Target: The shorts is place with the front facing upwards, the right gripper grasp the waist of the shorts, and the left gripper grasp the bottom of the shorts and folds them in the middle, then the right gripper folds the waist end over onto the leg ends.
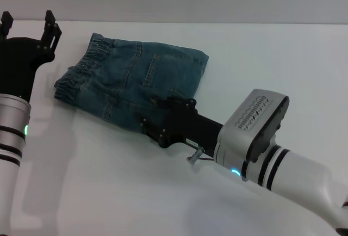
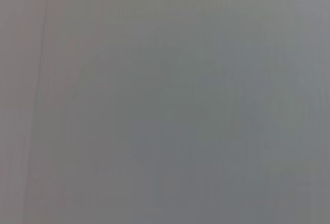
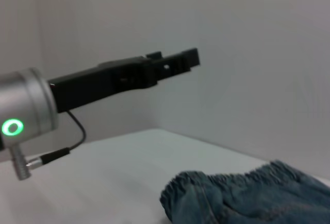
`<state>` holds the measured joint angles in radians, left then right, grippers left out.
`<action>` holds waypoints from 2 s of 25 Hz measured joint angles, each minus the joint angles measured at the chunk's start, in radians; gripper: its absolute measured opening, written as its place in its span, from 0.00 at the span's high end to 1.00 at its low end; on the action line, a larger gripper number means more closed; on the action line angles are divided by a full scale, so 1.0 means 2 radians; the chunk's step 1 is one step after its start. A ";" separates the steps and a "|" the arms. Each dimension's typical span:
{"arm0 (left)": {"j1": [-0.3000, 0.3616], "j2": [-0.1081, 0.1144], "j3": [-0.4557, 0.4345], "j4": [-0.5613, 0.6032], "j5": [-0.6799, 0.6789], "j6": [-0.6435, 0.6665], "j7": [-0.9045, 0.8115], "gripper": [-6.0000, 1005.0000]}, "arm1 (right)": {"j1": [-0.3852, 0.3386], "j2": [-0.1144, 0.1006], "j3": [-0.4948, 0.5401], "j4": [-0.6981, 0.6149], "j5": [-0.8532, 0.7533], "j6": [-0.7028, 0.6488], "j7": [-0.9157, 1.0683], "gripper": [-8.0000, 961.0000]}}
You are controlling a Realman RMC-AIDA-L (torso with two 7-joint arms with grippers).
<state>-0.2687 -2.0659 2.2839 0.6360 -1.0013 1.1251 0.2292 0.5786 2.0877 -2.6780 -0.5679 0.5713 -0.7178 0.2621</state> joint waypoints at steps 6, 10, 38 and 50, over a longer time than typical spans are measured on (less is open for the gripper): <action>0.000 -0.001 0.000 -0.001 0.000 -0.012 0.000 0.18 | 0.010 -0.001 0.000 0.020 0.000 0.015 0.047 0.50; -0.001 0.000 0.000 -0.001 0.000 -0.015 -0.001 0.18 | 0.011 -0.001 0.010 0.037 0.003 0.033 0.061 0.50; -0.013 0.000 0.005 -0.068 0.013 -0.009 -0.047 0.18 | -0.186 0.000 0.140 0.091 0.188 -0.339 -0.200 0.48; -0.028 0.000 0.007 -0.124 0.028 -0.010 -0.081 0.18 | -0.206 0.001 0.187 0.190 0.220 -0.393 -0.059 0.24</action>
<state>-0.3245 -2.0653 2.2985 0.3889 -0.9460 1.1059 0.0679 0.1657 2.0900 -2.3037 -0.1873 1.0105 -1.5041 0.1434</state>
